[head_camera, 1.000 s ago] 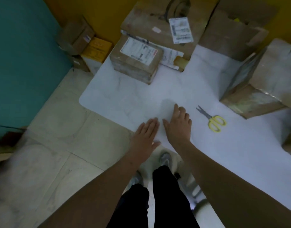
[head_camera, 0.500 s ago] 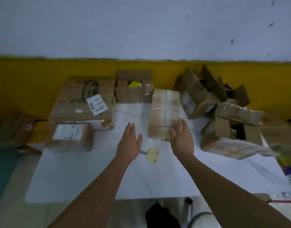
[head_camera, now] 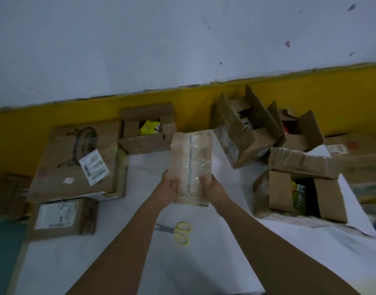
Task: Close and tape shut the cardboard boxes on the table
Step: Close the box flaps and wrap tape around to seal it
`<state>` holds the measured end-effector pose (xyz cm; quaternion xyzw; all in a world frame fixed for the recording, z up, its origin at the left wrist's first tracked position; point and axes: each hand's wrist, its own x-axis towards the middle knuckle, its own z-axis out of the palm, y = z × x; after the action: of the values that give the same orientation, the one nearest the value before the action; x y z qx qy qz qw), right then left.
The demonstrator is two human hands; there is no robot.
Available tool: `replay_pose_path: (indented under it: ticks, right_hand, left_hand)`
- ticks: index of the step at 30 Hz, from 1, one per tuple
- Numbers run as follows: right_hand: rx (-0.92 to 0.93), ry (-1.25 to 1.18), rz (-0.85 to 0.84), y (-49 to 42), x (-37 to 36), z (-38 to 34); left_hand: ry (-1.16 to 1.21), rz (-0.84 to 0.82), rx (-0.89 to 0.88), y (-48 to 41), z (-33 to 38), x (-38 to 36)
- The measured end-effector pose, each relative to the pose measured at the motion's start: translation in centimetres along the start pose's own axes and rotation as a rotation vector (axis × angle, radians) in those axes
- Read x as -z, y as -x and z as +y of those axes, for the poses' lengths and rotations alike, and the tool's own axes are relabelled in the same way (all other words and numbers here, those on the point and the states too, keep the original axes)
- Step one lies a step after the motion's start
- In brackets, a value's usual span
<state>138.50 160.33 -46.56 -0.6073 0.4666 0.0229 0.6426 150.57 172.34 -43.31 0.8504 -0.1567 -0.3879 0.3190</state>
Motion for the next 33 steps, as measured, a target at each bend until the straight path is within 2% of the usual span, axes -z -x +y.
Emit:
replay_pose_path:
  ticks: [5, 8, 13, 18, 22, 25, 27, 28, 29, 30, 33]
  right_hand:
    - [0.036, -0.022, 0.02, 0.0, -0.2, -0.4]
    - [0.131, 0.046, 0.052, 2.1, -0.5, -0.8]
    - [0.325, 0.258, 0.14, 6.4, -1.8, -2.4]
    - [0.429, 0.122, 0.14, 10.4, -0.6, -7.7]
    - [0.298, -0.415, 0.078, 12.7, 3.1, -10.4]
    - [0.364, -0.551, 0.031, 14.2, 4.7, -12.4]
    - [0.405, -0.579, 0.043, 14.8, 4.6, -13.8]
    - [0.426, -0.582, 0.044, 15.2, 4.5, -14.4]
    - [0.45, -0.571, 0.049, 15.4, 4.4, -14.8]
    - [0.481, -0.523, 0.069, 15.7, 4.3, -15.1]
    - [0.58, -0.286, 0.154, 16.3, 4.8, -16.0]
  left_hand:
    - [0.007, -0.011, 0.039, 0.0, 0.4, 0.5]
    - [0.033, -0.032, 0.086, 0.8, 0.3, 1.7]
    - [0.384, -0.04, 0.192, 3.9, 1.5, 4.7]
    - [0.402, 0.065, -0.019, 8.0, 4.6, 8.0]
    - [0.297, 0.119, -0.455, 12.6, 8.9, 10.7]
    - [0.115, 0.267, -0.616, 13.1, 11.7, 12.8]
    - [0.062, 0.278, -0.45, 13.4, 13.3, 14.4]
    - [0.152, 0.207, -0.334, 13.5, 13.8, 15.0]
    - [0.238, 0.111, -0.295, 13.7, 14.2, 15.5]
    - [0.306, 0.055, -0.317, 13.9, 14.2, 16.0]
    - [0.507, 0.069, -0.427, 14.7, 14.1, 16.7]
